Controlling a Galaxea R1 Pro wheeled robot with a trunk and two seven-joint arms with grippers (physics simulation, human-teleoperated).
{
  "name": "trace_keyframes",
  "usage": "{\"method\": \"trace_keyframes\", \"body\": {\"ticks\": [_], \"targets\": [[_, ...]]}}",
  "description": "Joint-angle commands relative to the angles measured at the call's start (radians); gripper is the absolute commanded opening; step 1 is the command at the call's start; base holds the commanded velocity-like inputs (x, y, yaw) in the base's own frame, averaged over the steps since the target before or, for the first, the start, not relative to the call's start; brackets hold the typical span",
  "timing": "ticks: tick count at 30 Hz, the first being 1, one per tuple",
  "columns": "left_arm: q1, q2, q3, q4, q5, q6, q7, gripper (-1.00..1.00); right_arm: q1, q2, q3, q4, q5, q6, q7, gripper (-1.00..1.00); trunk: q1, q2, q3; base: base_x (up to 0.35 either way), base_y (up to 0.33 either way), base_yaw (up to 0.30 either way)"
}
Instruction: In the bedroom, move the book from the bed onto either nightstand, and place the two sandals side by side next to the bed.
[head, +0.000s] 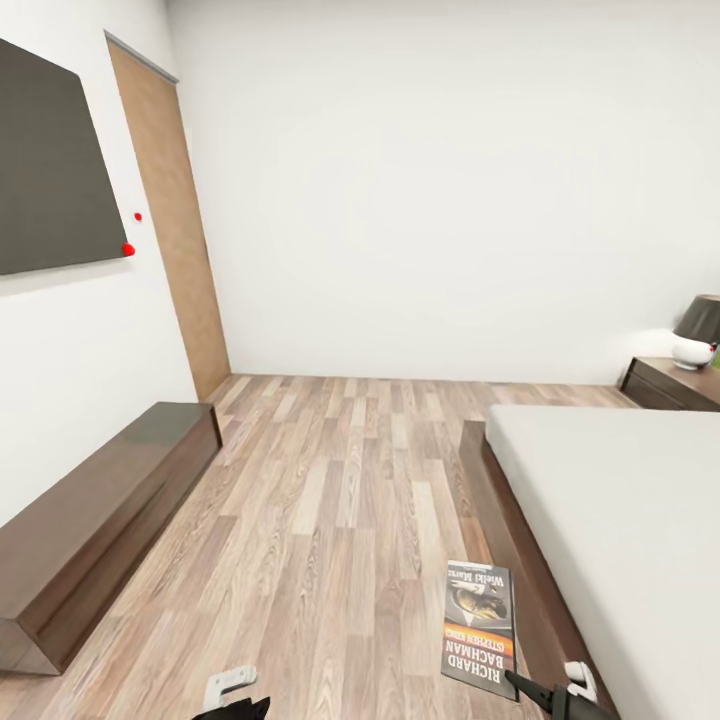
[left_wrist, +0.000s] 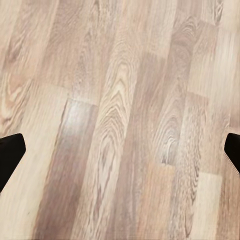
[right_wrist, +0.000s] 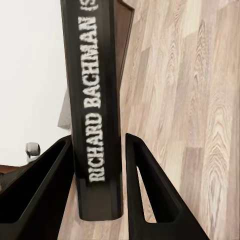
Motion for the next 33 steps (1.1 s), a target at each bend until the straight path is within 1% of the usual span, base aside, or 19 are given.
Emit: {"method": "trace_keyframes", "body": {"ticks": [1,14,18,21,22,25,26,28,30,33], "targets": [[-0.001,0.000,-0.008,0.001,0.010,-0.003,-0.004,1.00,-0.001,0.000,-0.007,0.002,-0.002,0.004,0.004,-1.00,0.001,-0.001,-0.001,0.332,0.000,0.000],[-0.001,0.000,-0.009,0.001,0.010,-0.003,-0.004,1.00,-0.001,0.001,-0.007,0.007,-0.002,-0.006,0.001,-1.00,0.001,-0.001,-0.001,0.332,0.000,0.000],[-0.001,0.000,-0.008,0.001,0.011,-0.003,-0.004,1.00,-0.001,0.006,-0.007,0.007,-0.002,-0.006,-0.002,-1.00,0.001,-0.001,-0.001,0.332,0.000,0.000],[-0.001,0.000,-0.008,0.001,0.011,-0.003,-0.004,1.00,-0.001,0.008,-0.007,0.008,-0.002,-0.006,-0.035,-1.00,0.001,-0.001,-0.001,0.332,0.000,0.000],[-0.001,0.000,-0.009,0.001,0.011,-0.003,-0.004,1.00,-0.001,0.008,-0.007,0.008,-0.002,-0.005,-0.067,-1.00,0.001,-0.001,-0.001,0.332,0.000,0.000],[-0.001,0.000,-0.009,0.001,0.011,-0.003,-0.004,1.00,-0.001,0.009,-0.007,0.008,-0.002,-0.005,-0.123,-1.00,0.001,-0.001,-0.001,0.332,0.000,0.000],[-0.001,0.000,-0.009,0.001,0.011,-0.003,-0.004,1.00,-0.001,0.009,-0.006,0.008,-0.002,-0.005,-0.159,-1.00,0.001,-0.001,-0.001,0.332,0.000,0.000],[-0.001,0.000,-0.009,0.001,0.011,-0.003,-0.004,1.00,-0.001,0.009,-0.006,0.008,-0.002,-0.004,-0.201,-1.00,0.001,-0.001,-0.001,0.332,0.000,0.000],[-0.001,-0.001,-0.009,0.001,0.011,-0.003,-0.004,1.00,-0.001,0.009,-0.005,0.007,-0.002,-0.003,-0.229,-1.00,0.001,-0.001,-0.001,0.332,0.000,0.000],[-0.001,-0.001,-0.009,0.001,0.011,-0.003,-0.004,1.00,-0.001,0.009,-0.004,0.007,-0.002,-0.003,-0.243,-1.00,0.001,-0.001,-0.001,0.332,0.000,0.000]]}}
